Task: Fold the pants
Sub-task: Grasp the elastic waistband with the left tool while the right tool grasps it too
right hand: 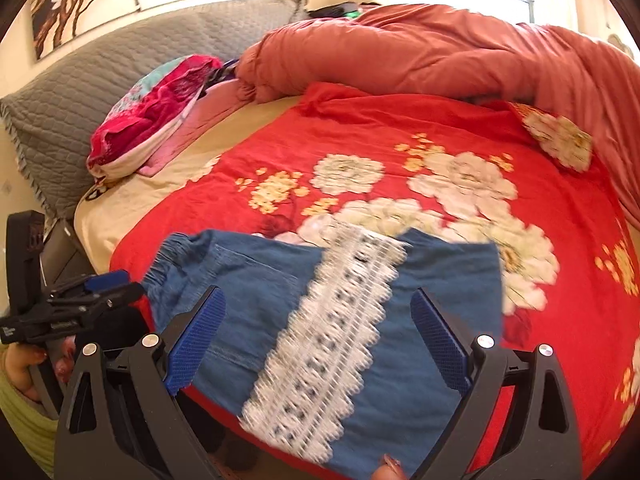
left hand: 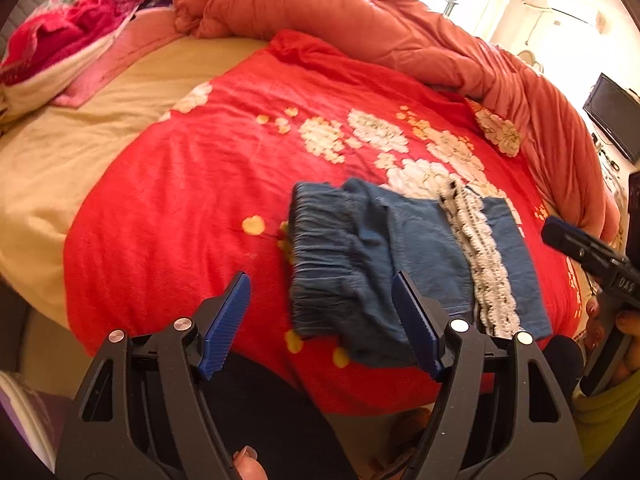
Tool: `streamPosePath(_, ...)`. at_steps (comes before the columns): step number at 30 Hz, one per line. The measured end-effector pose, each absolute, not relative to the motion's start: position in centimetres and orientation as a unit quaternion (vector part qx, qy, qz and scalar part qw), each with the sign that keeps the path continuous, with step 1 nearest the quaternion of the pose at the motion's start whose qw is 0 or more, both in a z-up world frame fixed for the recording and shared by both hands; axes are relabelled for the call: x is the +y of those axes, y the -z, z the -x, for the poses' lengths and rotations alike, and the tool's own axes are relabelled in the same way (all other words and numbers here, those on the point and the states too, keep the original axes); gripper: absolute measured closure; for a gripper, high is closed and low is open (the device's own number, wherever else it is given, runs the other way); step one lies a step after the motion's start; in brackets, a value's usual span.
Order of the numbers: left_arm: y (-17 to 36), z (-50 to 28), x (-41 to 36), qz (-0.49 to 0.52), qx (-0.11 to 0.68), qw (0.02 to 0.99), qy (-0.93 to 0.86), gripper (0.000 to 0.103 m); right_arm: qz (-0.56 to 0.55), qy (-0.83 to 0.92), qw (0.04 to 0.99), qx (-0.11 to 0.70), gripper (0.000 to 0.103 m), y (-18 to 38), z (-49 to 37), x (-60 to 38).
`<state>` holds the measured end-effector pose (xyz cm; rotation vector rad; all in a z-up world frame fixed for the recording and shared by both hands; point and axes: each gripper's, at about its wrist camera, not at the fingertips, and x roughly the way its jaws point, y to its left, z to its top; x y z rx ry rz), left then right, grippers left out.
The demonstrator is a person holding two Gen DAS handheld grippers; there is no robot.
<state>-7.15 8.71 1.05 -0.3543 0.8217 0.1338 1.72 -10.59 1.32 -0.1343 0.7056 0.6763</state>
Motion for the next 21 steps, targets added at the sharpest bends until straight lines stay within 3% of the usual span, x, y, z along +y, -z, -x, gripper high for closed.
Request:
streamPosePath(8, 1.0, 5.4, 9.3, 0.203, 0.419, 0.884, -0.032, 0.038, 0.103, -0.380, 0.844, 0.364, 0.010, -0.9, -3.6, -4.8)
streamPosePath(13, 2.5, 4.3, 9.6, 0.226, 0.435, 0.872, -0.013, 0.057, 0.117, -0.402, 0.821, 0.389, 0.010, 0.3, -4.8, -2.0)
streamPosePath(21, 3.6, 4.0, 10.4, 0.256, 0.441, 0.860, 0.003, 0.060, 0.116, -0.462, 0.779, 0.409, 0.010, 1.9, -5.8, 2.2)
